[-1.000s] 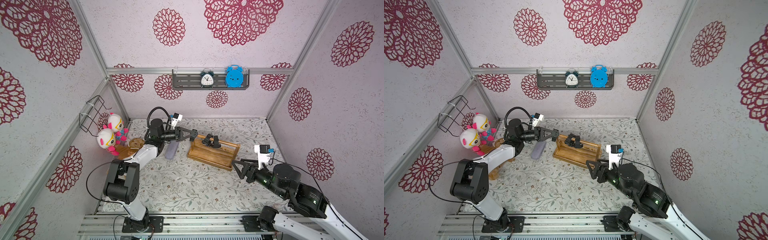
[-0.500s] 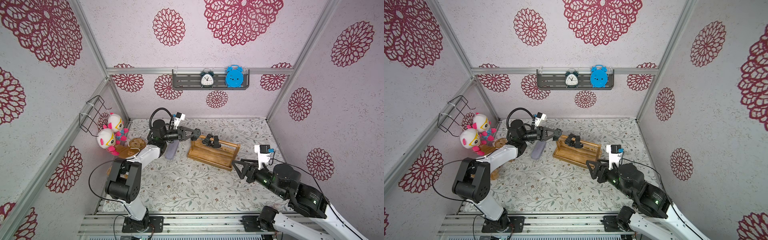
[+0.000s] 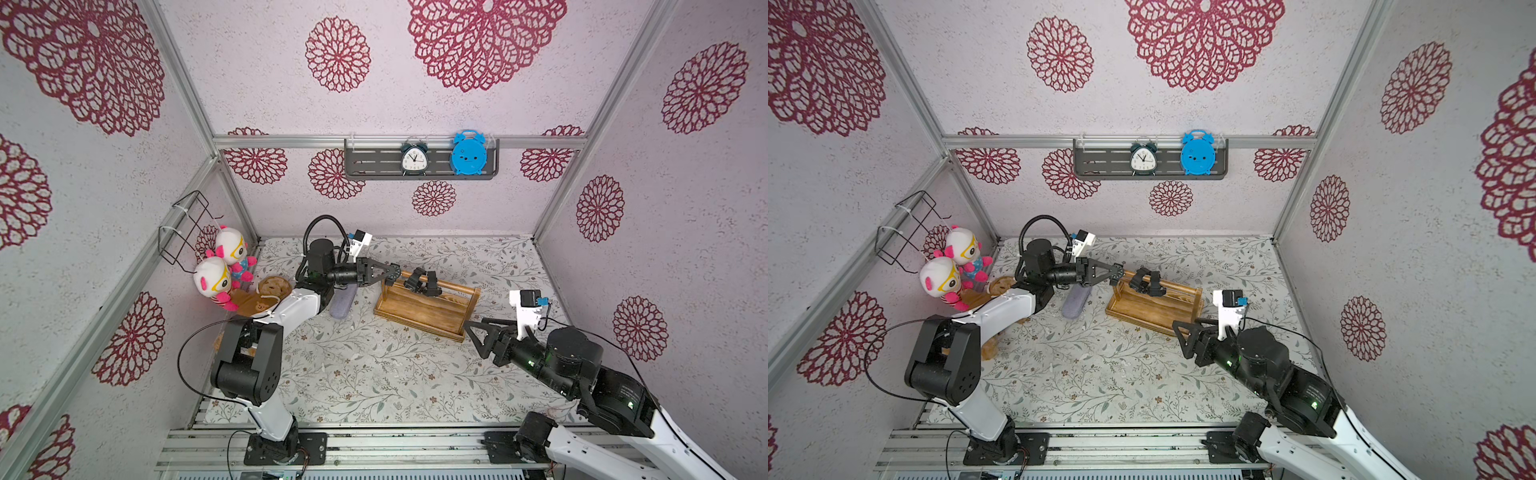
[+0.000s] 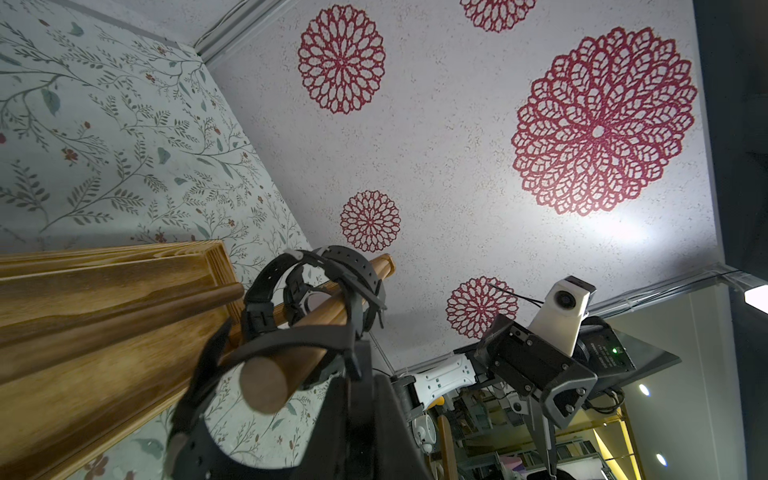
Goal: Place watch on stand
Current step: Place the watch on the stand.
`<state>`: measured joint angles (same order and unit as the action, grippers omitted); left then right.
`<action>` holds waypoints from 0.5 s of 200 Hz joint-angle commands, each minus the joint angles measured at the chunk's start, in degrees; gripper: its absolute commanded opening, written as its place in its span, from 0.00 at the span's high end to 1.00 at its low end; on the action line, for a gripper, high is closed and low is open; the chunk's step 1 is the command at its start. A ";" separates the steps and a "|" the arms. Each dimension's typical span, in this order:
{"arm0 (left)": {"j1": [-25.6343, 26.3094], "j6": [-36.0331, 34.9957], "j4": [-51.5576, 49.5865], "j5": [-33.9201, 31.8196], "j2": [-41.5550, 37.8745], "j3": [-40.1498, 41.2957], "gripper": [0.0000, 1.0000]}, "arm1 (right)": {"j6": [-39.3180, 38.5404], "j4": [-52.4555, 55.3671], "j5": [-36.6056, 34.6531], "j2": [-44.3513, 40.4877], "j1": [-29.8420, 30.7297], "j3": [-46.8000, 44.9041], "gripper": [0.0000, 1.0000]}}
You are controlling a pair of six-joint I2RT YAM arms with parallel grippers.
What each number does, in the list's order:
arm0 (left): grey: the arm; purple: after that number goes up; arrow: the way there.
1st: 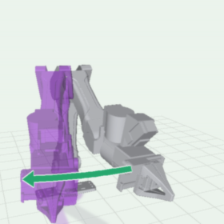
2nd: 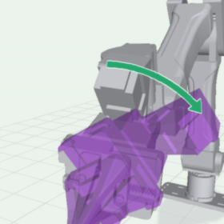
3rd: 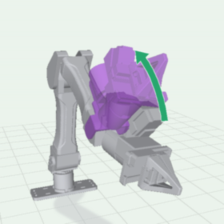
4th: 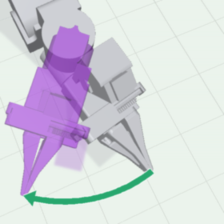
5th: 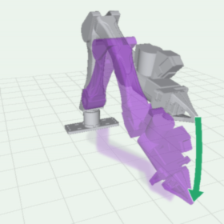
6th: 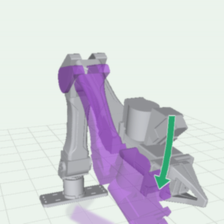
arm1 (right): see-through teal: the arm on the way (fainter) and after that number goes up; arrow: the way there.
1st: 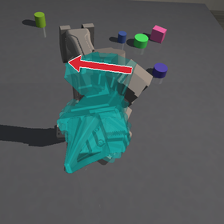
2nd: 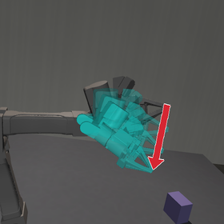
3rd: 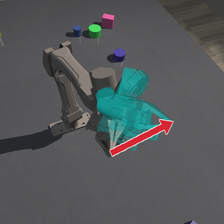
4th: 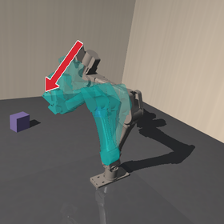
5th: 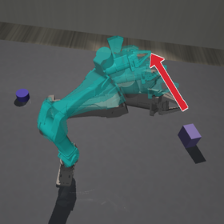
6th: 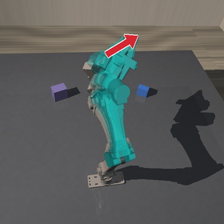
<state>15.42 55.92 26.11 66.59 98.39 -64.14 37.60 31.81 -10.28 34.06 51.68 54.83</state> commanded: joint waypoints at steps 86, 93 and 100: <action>3.95 -5.64 -6.38 -1.81 0.64 -1.95 1.00 | 0.55 -1.17 0.19 -0.19 0.00 -0.03 0.30; 4.05 -5.31 -5.80 -2.02 0.82 -1.93 1.00 | 0.69 -0.89 0.11 -0.35 0.02 -0.07 0.30; 4.24 -5.22 -5.63 -2.20 0.92 -2.11 1.00 | 0.88 -0.63 0.01 -0.64 0.07 -0.07 0.30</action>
<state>19.16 50.61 18.33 65.04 98.39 -66.59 37.60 31.66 -10.26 34.04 51.68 54.83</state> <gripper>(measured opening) 0.120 0.705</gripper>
